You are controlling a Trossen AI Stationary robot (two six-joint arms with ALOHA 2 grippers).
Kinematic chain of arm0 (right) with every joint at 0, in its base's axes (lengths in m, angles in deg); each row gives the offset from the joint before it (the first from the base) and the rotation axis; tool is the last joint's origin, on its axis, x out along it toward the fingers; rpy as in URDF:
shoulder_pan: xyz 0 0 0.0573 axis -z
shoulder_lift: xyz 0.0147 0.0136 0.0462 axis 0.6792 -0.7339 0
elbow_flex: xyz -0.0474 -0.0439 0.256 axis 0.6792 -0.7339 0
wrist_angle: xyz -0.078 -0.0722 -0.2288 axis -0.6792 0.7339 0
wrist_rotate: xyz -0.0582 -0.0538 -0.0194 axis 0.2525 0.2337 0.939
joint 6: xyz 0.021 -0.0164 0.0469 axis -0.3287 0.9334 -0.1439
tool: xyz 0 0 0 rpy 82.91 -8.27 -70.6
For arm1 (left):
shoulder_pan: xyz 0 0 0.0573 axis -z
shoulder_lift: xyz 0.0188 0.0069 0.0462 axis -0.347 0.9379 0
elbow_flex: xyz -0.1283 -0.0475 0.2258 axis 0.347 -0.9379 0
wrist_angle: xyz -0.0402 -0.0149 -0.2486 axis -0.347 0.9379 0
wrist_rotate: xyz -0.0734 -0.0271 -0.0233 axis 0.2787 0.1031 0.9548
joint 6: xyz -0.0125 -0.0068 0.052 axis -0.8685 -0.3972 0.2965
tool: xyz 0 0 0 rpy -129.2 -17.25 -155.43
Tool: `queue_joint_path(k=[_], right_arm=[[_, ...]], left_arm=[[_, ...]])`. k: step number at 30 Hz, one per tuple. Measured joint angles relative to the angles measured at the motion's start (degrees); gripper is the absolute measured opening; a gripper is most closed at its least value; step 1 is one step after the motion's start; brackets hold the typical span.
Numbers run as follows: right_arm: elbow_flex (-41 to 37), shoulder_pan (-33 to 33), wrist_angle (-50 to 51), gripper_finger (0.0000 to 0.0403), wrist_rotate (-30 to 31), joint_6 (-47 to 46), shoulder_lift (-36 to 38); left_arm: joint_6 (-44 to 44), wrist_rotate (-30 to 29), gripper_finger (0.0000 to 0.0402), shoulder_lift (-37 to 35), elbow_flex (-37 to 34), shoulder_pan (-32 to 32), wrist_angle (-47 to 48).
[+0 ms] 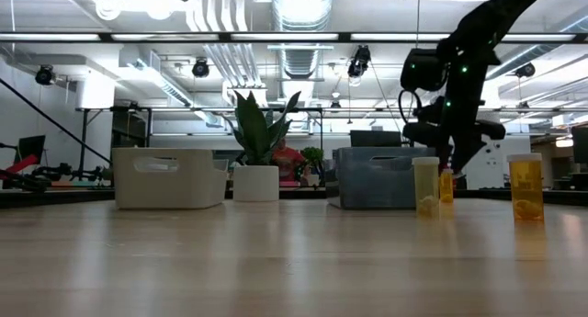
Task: Pick and place medicine bottles into bin by pill shape (circle, oval)
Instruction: Put the top orange tablet bottle into the gray bin
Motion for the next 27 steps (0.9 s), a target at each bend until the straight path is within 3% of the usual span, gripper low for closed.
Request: queue_joint_path(k=[6,17,27], right_arm=[[0.0,0.0,-0.9,0.0176,0.0,0.6,-0.1],[0.0,0.0,-0.8,0.0106,0.1,0.4,-0.1],[1.0,-0.1,1.1,0.0117,0.0,0.4,3.2]], left_arm=[[-0.1,0.0,0.0194,0.0,0.0,0.0,0.0],[-1.0,0.0,0.0194,0.0,0.0,0.0,-0.9],[-3.8,0.0,0.0194,0.0,0.0,0.0,-1.2]])
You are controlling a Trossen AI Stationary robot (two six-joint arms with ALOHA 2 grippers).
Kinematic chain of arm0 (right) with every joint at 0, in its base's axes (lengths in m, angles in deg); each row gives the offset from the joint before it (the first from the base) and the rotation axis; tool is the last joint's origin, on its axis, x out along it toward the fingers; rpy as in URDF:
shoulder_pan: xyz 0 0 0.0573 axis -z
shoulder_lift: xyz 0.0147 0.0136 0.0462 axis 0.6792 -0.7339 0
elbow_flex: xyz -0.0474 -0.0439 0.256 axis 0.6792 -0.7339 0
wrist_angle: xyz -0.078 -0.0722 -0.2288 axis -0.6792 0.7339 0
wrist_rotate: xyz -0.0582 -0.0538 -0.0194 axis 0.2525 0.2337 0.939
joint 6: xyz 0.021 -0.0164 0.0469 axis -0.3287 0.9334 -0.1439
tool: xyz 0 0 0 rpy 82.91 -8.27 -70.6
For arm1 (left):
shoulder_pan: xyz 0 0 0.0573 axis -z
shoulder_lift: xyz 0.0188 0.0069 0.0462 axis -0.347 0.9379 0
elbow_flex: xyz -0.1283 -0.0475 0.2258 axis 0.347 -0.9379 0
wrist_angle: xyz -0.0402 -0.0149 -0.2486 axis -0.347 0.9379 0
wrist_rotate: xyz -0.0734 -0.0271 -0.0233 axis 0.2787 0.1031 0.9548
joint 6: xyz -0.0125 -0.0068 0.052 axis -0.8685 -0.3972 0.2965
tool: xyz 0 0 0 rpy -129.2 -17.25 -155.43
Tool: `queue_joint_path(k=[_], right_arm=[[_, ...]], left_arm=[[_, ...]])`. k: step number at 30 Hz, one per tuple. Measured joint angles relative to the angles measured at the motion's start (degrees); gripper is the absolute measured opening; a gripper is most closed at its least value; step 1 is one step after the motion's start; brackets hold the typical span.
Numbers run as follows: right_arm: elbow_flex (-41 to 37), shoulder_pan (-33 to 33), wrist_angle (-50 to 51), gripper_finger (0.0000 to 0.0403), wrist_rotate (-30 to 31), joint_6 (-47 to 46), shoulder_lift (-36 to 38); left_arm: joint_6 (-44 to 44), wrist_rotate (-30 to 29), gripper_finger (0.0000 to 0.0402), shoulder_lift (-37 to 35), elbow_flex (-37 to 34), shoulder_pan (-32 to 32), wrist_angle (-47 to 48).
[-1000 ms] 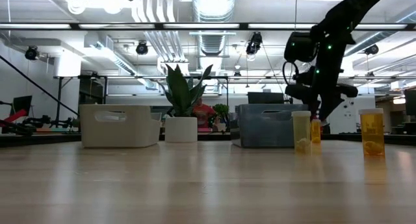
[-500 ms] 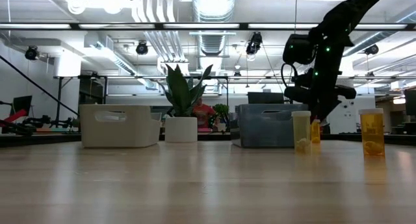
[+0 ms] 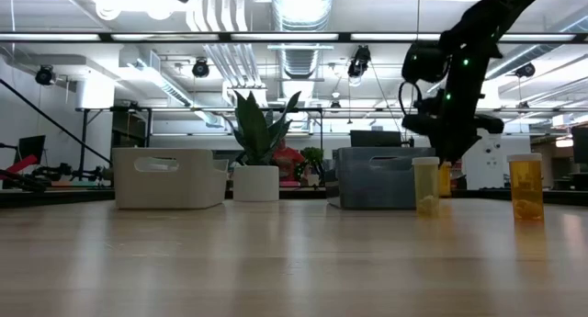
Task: Pick and place medicine bottles into bin by pill shape (circle, oval)
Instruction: Put the top orange tablet bottle into the gray bin
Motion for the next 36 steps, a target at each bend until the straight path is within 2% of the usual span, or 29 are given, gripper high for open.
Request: queue_joint_path(k=[7,12,16,21,26,32,36], right_arm=[[2.5,-5.5,4.4,0.0114,0.0,0.3,9.9],[3.7,-15.0,3.9,0.0114,0.0,-0.5,16.6],[3.8,-24.4,0.2,0.0115,0.0,-1.0,19.0],[3.8,-35.4,-7.1,0.0115,0.0,-0.6,17.8],[4.1,-43.1,-13.8,0.0115,0.0,2.2,13.9],[6.5,-46.9,-17.9,0.0115,0.2,5.1,7.9],[9.5,-47.3,-17.8,0.0115,0.1,6.7,3.5]], left_arm=[[-2.5,0.0,0.0194,0.0,0.0,0.0,0.1],[-2.6,-0.1,0.0194,0.2,0.0,0.0,0.0],[-2.6,-0.8,0.0194,1.9,0.0,-0.1,-1.6],[-2.5,-0.8,0.0194,6.2,0.0,-1.3,-4.9],[-2.4,-0.1,0.0194,11.1,0.1,-3.9,-10.1],[-2.4,9.8,0.0194,17.2,0.1,-7.9,-18.9],[-2.4,13.2,0.0194,21.4,0.1,-9.7,-24.3]])
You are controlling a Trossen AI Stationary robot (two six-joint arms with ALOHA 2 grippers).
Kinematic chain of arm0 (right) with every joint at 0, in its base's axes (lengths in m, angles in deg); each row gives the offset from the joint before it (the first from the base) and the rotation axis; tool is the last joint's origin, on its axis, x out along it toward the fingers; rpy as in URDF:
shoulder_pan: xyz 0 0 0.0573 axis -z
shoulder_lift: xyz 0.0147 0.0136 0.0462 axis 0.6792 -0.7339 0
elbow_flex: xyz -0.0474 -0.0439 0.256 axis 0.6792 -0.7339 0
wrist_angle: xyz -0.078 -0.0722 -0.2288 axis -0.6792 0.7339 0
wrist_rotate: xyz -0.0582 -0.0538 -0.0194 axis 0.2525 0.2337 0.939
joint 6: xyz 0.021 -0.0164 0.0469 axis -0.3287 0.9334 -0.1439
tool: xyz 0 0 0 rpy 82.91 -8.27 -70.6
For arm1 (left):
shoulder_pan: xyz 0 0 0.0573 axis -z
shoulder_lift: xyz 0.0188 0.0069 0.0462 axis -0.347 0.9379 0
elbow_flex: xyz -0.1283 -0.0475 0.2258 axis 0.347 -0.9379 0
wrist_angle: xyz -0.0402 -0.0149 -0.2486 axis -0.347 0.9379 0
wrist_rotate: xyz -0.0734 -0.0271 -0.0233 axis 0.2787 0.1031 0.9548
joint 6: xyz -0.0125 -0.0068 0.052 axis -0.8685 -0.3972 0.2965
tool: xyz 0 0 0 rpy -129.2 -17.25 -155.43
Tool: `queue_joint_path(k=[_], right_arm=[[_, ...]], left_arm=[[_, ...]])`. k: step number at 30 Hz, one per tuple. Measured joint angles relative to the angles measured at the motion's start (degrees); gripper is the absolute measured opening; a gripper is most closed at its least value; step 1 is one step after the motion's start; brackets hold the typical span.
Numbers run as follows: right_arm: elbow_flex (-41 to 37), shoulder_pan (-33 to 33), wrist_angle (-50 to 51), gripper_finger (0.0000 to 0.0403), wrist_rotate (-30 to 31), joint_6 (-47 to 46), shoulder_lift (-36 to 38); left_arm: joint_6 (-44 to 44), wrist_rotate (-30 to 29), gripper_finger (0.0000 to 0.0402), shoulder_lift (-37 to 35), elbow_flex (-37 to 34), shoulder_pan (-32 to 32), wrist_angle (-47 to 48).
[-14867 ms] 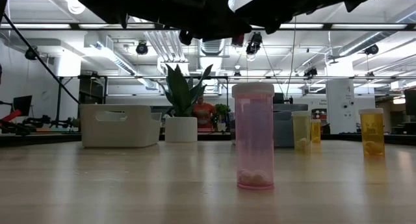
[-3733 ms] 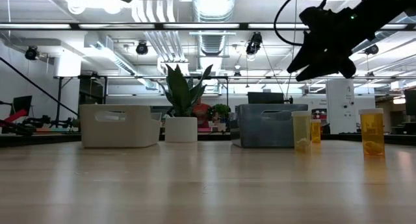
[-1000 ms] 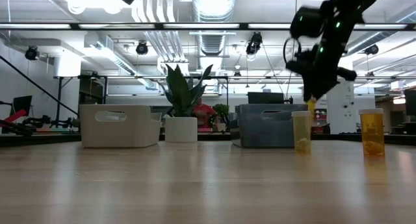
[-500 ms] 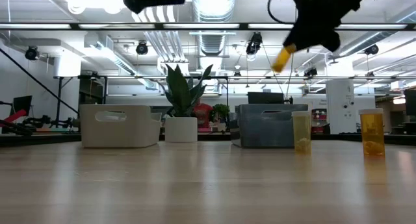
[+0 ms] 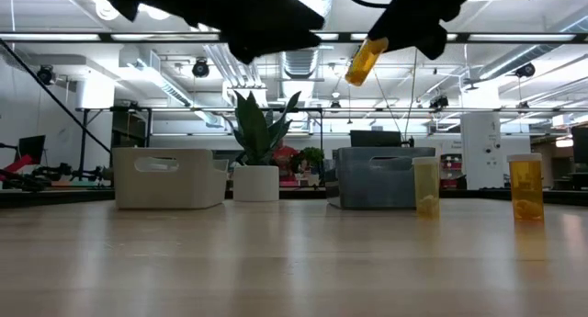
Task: Pick and place medicine bottles into bin by pill shape (circle, oval)
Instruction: Put the top orange tablet bottle into the gray bin
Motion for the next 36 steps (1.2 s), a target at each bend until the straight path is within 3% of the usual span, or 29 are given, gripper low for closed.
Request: queue_joint_path(k=[9,21,29,36], right_arm=[[7.7,0.0,2.4,0.0116,-2.1,4.8,-8.1],[14.8,0.0,3.0,0.0116,-2.1,9.7,-12.6],[14.6,0.0,3.0,0.0118,-2.1,9.7,-12.9],[14.5,0.0,2.9,0.0147,-1.6,9.7,-12.9]], left_arm=[[-3.0,0.6,0.0194,3.8,0.0,-3.0,-1.4],[-3.0,0.6,0.0191,4.0,0.0,-3.1,-1.4],[-3.0,0.6,0.0134,4.0,0.0,-3.1,-1.2],[-2.8,0.7,0.0076,4.0,0.0,-3.1,-1.4]])
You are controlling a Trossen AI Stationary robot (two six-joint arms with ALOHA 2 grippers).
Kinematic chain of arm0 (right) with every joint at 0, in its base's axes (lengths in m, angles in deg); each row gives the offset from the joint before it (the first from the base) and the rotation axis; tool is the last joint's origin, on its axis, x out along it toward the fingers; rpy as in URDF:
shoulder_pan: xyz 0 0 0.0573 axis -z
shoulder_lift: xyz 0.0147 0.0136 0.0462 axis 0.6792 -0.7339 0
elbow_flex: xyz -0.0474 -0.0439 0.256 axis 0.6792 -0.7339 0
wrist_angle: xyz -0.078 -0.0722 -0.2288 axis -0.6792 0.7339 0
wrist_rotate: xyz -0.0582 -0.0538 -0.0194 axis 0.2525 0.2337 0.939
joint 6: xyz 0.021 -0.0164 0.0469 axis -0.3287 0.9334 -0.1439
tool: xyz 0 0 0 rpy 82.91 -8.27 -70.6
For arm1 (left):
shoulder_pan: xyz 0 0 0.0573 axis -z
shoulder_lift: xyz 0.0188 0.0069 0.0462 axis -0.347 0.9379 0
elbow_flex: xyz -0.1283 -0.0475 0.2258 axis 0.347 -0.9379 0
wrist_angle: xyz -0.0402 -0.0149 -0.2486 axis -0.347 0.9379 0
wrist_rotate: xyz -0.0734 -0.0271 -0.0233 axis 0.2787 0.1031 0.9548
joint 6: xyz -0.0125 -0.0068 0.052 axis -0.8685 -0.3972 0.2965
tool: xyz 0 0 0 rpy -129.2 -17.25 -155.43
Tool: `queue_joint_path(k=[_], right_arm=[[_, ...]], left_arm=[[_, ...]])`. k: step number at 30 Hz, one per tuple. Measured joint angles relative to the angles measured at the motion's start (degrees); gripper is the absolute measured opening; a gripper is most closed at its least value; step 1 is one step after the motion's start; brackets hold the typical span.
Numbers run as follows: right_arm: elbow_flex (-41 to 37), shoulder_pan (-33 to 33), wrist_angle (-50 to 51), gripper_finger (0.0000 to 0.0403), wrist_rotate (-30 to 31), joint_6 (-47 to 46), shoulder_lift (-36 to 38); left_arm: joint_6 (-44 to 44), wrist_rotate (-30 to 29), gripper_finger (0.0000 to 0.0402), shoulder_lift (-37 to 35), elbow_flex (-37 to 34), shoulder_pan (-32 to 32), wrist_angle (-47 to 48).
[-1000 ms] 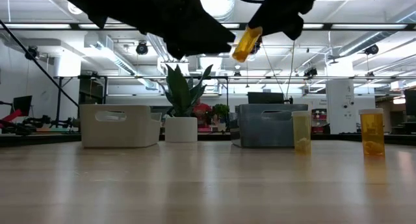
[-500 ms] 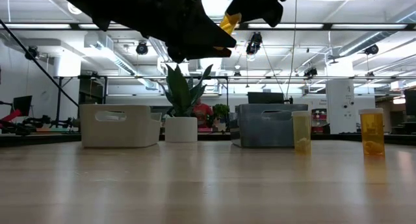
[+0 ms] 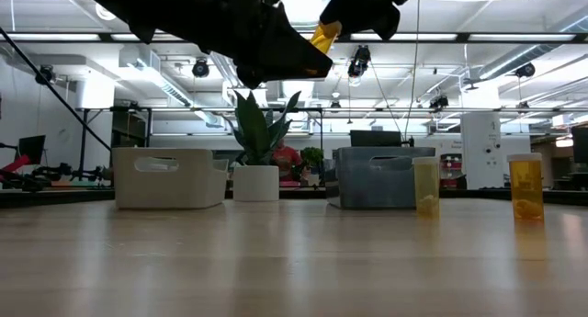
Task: Pick and place medicine bottles into bin by pill shape (circle, oval)
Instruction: Put the top orange tablet bottle into the gray bin
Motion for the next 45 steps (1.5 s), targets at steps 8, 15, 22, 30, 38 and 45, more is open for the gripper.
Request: queue_joint_path(k=[8,15,22,30,38,45], right_arm=[[-0.1,0.0,-0.3,0.0202,0.0,0.5,1.8],[-2.8,-2.4,-0.8,0.0210,1.9,1.5,6.4],[-8.4,-7.0,-5.9,0.0208,6.0,2.2,11.1],[-18.2,-9.6,-26.2,0.0198,6.1,9.0,12.0],[-24.7,-9.6,-44.1,0.0188,8.1,15.1,9.9],[-24.5,-9.6,-48.4,0.0179,11.1,18.1,6.6]], left_arm=[[2.3,0.0,0.0083,0.0,0.0,0.0,-1.0],[4.5,3.1,0.0081,-0.4,-0.1,0.2,-4.8],[7.6,10.4,0.0080,-1.0,-0.2,0.5,-10.7],[9.2,11.1,0.0080,-1.0,-0.2,0.4,-13.4],[10.1,11.1,0.0080,-1.0,-0.2,0.4,-14.5],[10.5,11.0,0.0080,-1.0,-0.2,0.4,-14.7]])
